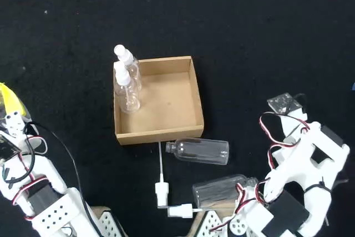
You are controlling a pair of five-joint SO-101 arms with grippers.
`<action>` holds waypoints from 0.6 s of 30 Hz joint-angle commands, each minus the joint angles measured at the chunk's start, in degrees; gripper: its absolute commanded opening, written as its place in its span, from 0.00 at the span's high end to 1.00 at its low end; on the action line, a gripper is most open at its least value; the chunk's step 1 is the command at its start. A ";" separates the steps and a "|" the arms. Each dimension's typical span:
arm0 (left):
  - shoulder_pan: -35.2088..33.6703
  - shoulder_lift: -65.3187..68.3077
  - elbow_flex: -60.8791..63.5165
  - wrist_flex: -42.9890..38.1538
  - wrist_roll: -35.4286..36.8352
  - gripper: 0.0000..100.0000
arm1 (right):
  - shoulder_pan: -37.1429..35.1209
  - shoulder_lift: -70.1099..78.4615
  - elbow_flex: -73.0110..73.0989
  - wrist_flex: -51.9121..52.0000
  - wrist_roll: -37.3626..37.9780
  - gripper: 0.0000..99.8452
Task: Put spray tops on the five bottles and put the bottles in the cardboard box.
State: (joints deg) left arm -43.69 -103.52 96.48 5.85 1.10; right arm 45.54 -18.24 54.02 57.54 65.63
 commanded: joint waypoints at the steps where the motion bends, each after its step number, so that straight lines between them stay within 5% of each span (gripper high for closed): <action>1: -0.66 -1.05 0.84 -1.14 0.44 0.97 | -0.35 -1.89 -0.40 -0.35 4.75 0.79; 8: -0.66 -1.05 0.84 -1.14 0.44 0.97 | 4.84 4.70 0.31 -11.08 6.15 0.80; 15: -0.66 -1.05 0.84 -1.14 0.44 0.97 | 5.10 6.11 0.31 -11.16 6.24 0.81; 18: -0.66 -1.05 0.84 -1.14 0.44 0.97 | 5.10 6.11 0.22 -11.16 6.24 0.95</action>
State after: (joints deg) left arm -43.69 -103.52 96.48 5.85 1.10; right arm 49.23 -12.09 54.73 47.52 71.43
